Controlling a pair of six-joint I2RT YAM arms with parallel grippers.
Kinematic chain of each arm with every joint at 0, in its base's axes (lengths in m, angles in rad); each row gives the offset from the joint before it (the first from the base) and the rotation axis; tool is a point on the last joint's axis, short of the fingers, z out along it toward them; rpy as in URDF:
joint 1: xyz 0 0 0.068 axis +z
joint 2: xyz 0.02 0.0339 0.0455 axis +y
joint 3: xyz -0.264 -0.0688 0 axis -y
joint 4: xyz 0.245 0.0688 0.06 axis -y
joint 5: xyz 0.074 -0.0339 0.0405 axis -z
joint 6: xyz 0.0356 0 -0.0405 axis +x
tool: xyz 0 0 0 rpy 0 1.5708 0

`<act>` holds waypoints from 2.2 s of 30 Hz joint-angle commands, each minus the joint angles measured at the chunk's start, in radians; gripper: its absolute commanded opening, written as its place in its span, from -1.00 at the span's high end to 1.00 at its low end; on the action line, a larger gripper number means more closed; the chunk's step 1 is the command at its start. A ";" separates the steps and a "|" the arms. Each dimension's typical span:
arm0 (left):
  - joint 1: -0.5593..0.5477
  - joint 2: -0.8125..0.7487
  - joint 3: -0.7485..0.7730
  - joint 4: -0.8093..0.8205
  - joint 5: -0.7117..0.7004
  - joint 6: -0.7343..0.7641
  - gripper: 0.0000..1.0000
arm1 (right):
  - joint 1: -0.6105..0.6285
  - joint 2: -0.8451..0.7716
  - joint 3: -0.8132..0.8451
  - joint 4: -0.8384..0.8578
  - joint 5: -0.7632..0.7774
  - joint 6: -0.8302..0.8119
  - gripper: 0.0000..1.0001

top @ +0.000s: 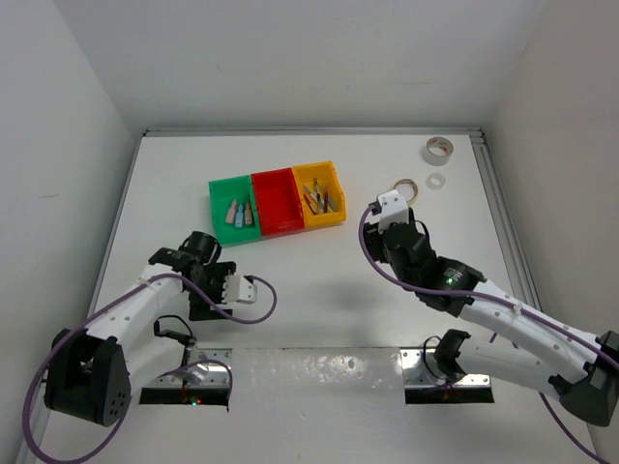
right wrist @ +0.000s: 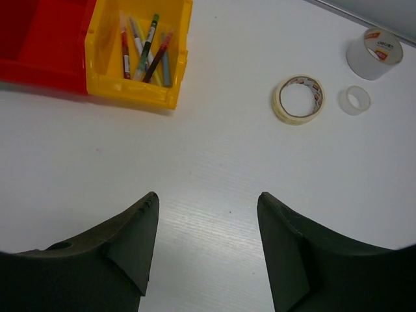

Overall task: Sort the stationery into containers
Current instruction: Pick up the pen from the center of the board, then place the pen in the storage box.

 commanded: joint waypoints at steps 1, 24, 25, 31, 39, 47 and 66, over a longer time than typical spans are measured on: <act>-0.021 0.032 -0.018 0.061 -0.044 -0.014 -0.65 | 0.013 0.004 0.032 0.004 0.026 0.017 -0.22; -0.133 0.175 -0.061 0.277 -0.068 -0.333 1.00 | 0.014 0.001 0.026 0.008 0.057 -0.003 -0.24; -0.129 0.182 0.019 0.277 -0.058 -0.404 1.00 | 0.014 0.006 0.027 0.010 0.058 -0.004 -0.24; 0.009 0.335 0.403 0.314 0.216 -0.921 1.00 | 0.014 0.013 0.024 0.024 0.057 -0.015 -0.24; 0.130 0.670 0.747 0.406 0.009 -1.459 1.00 | 0.016 0.009 0.023 0.013 0.066 -0.023 -0.24; 0.131 0.882 0.921 0.354 -0.231 -1.505 1.00 | 0.016 -0.013 0.006 0.024 0.098 -0.046 -0.28; 0.089 0.845 0.874 0.405 -0.383 -1.556 -0.01 | -0.293 0.211 0.185 -0.075 -0.142 0.219 0.44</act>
